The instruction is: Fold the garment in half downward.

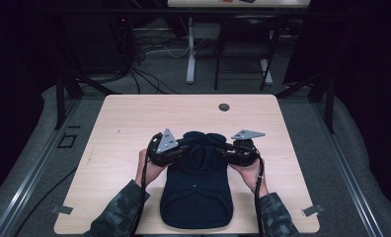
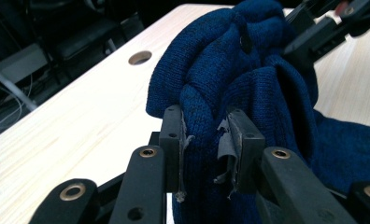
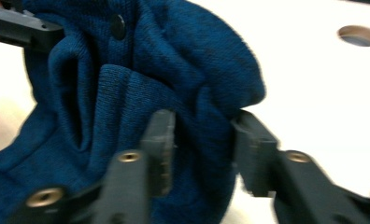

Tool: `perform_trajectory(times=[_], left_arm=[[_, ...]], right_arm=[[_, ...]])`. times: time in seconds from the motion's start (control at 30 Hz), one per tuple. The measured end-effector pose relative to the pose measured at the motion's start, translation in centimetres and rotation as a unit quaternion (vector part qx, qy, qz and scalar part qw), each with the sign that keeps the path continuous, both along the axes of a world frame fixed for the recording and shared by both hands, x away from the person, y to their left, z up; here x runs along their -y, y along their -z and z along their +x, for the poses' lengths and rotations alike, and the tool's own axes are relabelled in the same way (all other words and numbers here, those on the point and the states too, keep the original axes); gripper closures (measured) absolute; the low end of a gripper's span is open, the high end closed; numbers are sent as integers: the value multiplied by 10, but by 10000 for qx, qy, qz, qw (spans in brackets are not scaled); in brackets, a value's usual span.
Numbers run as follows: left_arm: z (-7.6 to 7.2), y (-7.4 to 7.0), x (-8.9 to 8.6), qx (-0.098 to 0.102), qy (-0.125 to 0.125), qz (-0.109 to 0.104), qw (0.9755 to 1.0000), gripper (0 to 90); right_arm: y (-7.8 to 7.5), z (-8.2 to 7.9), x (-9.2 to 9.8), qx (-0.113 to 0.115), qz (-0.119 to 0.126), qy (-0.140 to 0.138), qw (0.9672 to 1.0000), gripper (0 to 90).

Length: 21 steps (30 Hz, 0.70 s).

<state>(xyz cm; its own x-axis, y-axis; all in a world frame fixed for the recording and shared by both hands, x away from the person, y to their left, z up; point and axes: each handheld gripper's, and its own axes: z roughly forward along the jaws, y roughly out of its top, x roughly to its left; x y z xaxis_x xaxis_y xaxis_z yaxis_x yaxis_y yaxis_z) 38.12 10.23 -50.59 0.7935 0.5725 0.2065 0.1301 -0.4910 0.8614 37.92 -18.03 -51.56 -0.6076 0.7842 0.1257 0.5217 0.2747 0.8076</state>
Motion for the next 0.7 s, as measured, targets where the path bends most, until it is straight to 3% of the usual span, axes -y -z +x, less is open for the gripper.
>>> perform_trajectory(times=[0.13,0.2,0.27,0.3,0.37,0.5,0.63,0.67,0.7], left_arm=[[3,0,-3,-129,-48,-26,9999,705],[4,0,-3,-233,-25,-34,9997,701],[5,0,-3,-394,-10,59,9992,680],[6,1,-3,-495,20,70,9987,652],[7,1,-4,-613,8,94,9981,640],[11,3,-3,-960,23,155,9953,572],[12,5,-2,-1026,-9,216,9945,578],[11,5,-3,-1008,-33,221,9947,644],[11,4,-3,-961,-38,203,9952,644]], right_arm=[[-1,-6,-2,387,-179,85,9991,780],[-2,-7,-4,446,-171,89,9988,788],[-3,-9,-6,605,-180,111,9979,802],[-4,-12,-7,769,-297,91,9966,808],[-4,-13,-8,858,-288,97,9958,811],[-6,-19,-11,1147,-386,-9,9927,814],[-5,-22,-14,1410,-515,-137,9886,814],[-6,-23,-13,1448,-562,-223,9876,813],[-6,-23,-13,1448,-562,-223,9876,813]])
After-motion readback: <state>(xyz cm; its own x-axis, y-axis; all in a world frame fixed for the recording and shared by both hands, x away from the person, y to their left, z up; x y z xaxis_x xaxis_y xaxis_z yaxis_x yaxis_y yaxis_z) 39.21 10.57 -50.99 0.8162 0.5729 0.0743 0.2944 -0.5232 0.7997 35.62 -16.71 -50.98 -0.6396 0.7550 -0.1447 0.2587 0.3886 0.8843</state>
